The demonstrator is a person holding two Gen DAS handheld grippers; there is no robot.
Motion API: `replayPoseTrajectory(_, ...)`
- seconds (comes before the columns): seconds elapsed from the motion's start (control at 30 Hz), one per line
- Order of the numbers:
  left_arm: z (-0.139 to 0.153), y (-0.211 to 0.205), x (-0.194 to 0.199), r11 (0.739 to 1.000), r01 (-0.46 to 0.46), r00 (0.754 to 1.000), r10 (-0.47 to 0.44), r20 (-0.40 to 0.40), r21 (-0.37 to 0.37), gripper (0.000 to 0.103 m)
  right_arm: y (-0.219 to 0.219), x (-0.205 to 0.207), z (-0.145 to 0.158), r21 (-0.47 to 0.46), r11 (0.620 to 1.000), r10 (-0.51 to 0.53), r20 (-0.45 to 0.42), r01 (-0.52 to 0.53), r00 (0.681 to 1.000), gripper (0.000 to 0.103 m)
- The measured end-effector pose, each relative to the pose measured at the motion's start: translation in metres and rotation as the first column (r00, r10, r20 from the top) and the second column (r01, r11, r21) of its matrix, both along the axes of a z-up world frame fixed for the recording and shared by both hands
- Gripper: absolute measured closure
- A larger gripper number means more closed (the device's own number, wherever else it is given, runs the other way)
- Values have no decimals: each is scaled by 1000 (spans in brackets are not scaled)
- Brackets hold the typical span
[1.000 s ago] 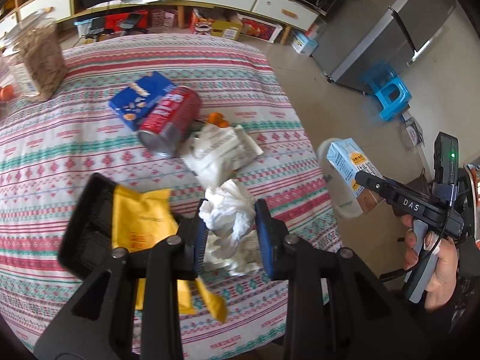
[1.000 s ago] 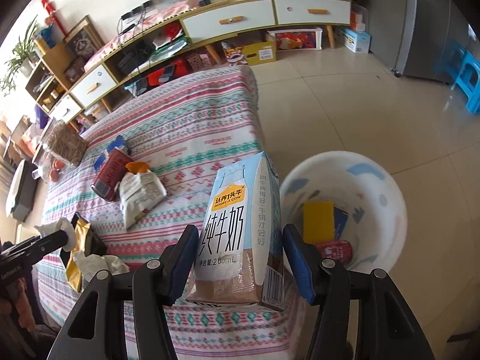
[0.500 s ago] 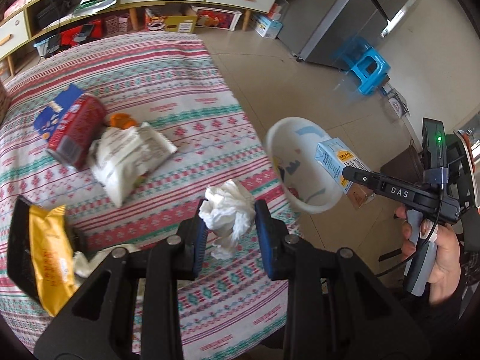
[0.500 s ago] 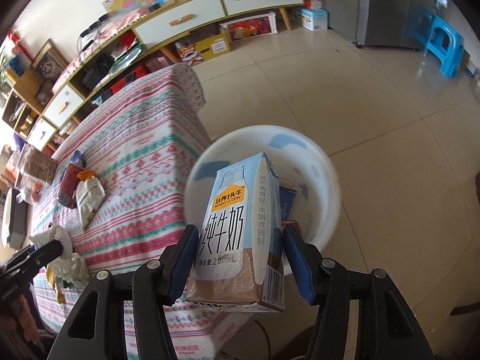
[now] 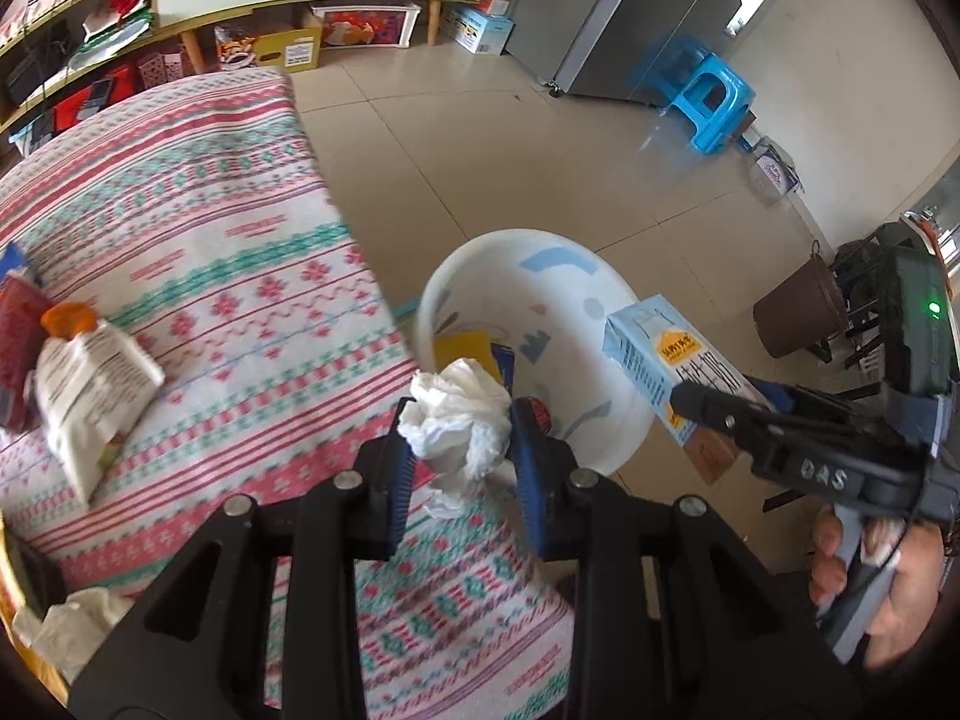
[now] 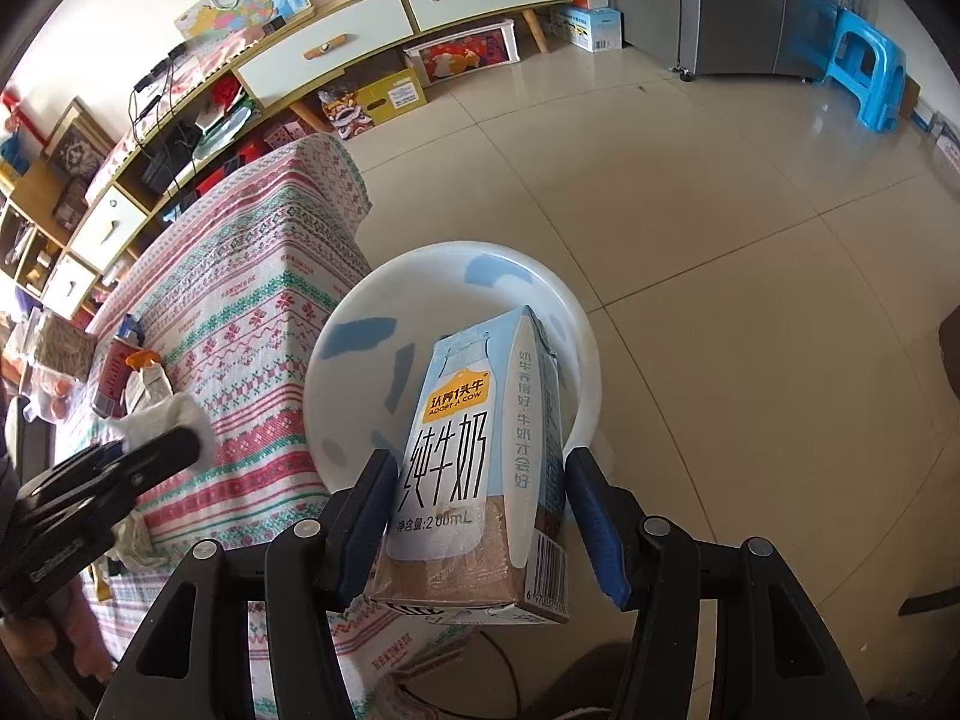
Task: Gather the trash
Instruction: 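Carry tissue and milk carton to the bucket and open both tools, then move the left tool back over the table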
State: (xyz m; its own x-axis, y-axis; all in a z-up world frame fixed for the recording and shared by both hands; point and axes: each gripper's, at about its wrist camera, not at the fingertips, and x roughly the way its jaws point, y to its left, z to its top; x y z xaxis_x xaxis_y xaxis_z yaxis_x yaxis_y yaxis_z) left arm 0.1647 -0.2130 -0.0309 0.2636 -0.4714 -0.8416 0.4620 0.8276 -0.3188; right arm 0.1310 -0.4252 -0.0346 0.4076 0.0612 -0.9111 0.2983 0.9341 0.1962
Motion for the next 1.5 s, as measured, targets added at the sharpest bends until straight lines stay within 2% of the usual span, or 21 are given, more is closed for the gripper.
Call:
replayPoseTrajectory(0.37, -21, -35, 10, 999, 43, 999, -43, -19, -13, 69, -15, -9, -2, -12, 1000, -17, -8, 17, 1000, 44)
replayPoseTrajectory(0.47, -23, -33, 12, 999, 33, 999, -34, -38, -16, 51, -20, -10, -3, -7, 999, -33, -13, 33, 999, 44)
replayPoseTrajectory(0.53, -18, -26, 11, 999, 8, 999, -9, -33, -34, 36, -21, -10, -3, -5, 999, -40, -13, 40, 999, 44)
replayPoseTrajectory(0.63, -9, -15, 9, 999, -6, 1000, 5, -23, -38, 28, -20, -9, -2, -8, 999, -38, -9, 38, 999, 44)
replayPoseTrajectory(0.73, -2, -4, 6, 1000, -8, 1000, 8, -2, -17, 24, -18, -7, -1, -5, 999, -40, -8, 40, 999, 44)
replayPoseTrajectory(0.97, 11, 29, 4, 1000, -28, 999, 27, 27, 10, 21, -5, 5, -3, -21, 1000, -20, -18, 20, 1000, 44)
replayPoseTrajectory(1.1, 22, 52, -2, 999, -34, 998, 31, 57, 42, 20, 4, 16, -5, -35, 999, -10, -23, 9, 1000, 48)
replayPoseTrajectory(1.3, 27, 91, -8, 998, -48, 998, 46, 46, 47, 19, 21, 34, -10, -39, 999, -14, -30, 13, 999, 48)
replayPoseTrajectory(1.5, 29, 129, -8, 992, -116, 993, 115, 27, 43, 18, 43, 43, -9, -37, 999, 21, -36, -23, 999, 48)
